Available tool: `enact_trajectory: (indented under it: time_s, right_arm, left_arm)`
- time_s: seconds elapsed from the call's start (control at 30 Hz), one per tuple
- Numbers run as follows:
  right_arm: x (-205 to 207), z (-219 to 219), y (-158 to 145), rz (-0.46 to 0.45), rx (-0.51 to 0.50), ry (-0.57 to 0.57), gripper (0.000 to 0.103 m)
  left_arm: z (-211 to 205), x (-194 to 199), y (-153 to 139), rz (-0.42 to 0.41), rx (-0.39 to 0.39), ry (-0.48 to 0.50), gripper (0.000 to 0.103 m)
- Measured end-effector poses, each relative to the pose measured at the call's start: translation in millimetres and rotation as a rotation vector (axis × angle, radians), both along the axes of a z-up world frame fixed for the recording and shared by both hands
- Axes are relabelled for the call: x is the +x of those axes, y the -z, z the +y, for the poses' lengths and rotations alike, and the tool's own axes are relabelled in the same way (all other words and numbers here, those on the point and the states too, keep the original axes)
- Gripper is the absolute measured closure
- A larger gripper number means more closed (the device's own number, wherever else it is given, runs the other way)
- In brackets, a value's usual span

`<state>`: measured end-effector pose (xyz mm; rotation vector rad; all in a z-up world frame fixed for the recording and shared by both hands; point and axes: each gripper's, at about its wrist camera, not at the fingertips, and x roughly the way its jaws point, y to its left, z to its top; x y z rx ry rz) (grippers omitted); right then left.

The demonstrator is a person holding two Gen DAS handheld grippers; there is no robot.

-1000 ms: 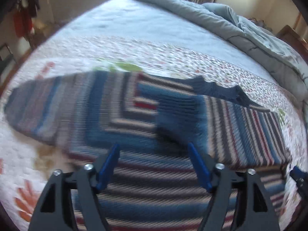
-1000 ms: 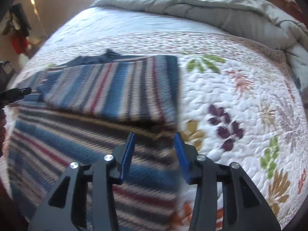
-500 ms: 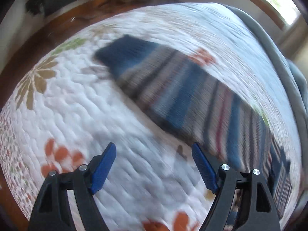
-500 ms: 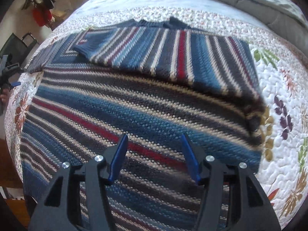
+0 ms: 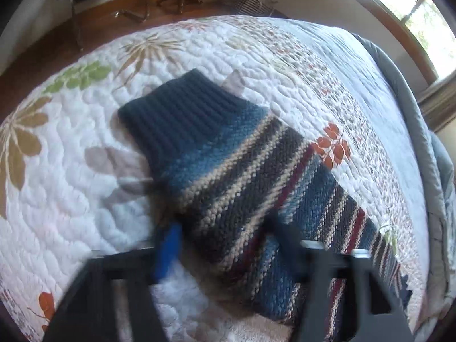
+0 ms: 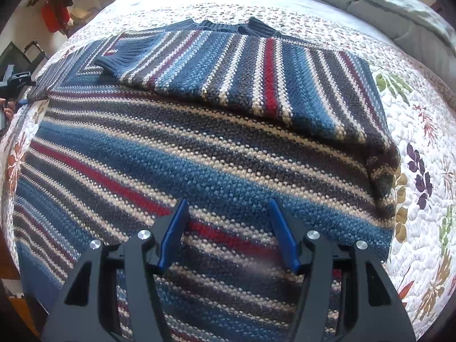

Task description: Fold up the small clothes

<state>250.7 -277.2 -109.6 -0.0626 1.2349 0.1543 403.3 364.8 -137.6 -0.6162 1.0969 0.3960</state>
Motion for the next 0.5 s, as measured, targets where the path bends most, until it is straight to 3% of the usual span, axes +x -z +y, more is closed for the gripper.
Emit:
enact_trajectory:
  time_s: [0.03, 0.1, 0.13, 0.3, 0.5]
  right_arm:
    - [0.2, 0.8, -0.2, -0.004, -0.001, 0.001, 0.044]
    - [-0.1, 0.8, -0.6, -0.010, 0.001, 0.006, 0.044]
    - [-0.3, 0.0, -0.8, -0.015, 0.007, 0.014, 0.044]
    - [-4.8, -7.2, -4.1, -0.042, 0.010, 0.018, 0.044]
    - [-14.3, -10.5, -7.6, -0.105, -0.077, -0.002, 0.042]
  left_arm:
    - [-2.3, 0.3, -1.4, 0.000, 0.009, -0.001, 0.065]
    - [-5.1, 2.8, -3.1, -0.028, -0.009, 0.006, 0.086]
    - [-7.8, 3.5, -4.5, -0.043, -0.032, 0.006, 0.088]
    - [-38.9, 3.1, -32.9, -0.134, 0.028, 0.025, 0.090]
    - [-141.2, 7.9, -87.1, -0.268, 0.135, 0.261, 0.090]
